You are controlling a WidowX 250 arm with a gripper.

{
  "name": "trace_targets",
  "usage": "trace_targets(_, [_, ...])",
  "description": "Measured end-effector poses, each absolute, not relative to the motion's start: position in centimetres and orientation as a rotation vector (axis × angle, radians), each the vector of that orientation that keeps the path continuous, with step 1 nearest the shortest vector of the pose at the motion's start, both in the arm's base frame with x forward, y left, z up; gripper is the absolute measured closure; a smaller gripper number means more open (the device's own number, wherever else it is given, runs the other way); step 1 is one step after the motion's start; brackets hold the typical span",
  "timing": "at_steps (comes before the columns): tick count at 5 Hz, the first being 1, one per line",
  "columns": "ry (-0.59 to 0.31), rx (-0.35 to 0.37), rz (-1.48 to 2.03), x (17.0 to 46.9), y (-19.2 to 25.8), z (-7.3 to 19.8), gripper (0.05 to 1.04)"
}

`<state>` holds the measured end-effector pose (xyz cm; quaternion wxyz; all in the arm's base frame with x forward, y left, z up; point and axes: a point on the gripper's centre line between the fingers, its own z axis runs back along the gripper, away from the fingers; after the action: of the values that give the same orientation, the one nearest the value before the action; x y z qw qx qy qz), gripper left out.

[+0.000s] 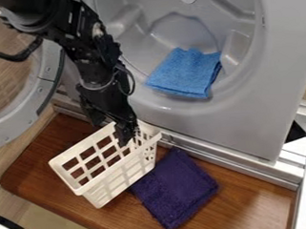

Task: Move purple cloth to the right corner of the table

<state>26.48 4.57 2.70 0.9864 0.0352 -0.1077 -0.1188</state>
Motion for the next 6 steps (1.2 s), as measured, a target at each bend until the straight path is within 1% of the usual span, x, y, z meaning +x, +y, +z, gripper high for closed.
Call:
trace_targets(1, [-0.201, 0.064, -0.236, 26.3, 4.4, 2.3, 0.084])
trace_targets(2, [-0.184, 0.044, -0.308, 25.6, 1.7, 1.9, 0.084])
trace_targets(3, [-0.192, 0.029, -0.384, 25.3, -1.4, 1.7, 0.084])
trace_targets(5, [-0.208, 0.01, -0.505, 24.4, -6.3, 1.2, 0.084])
trace_targets(6, [-0.138, 0.006, -0.532, 23.9, -6.7, -1.4, 0.084])
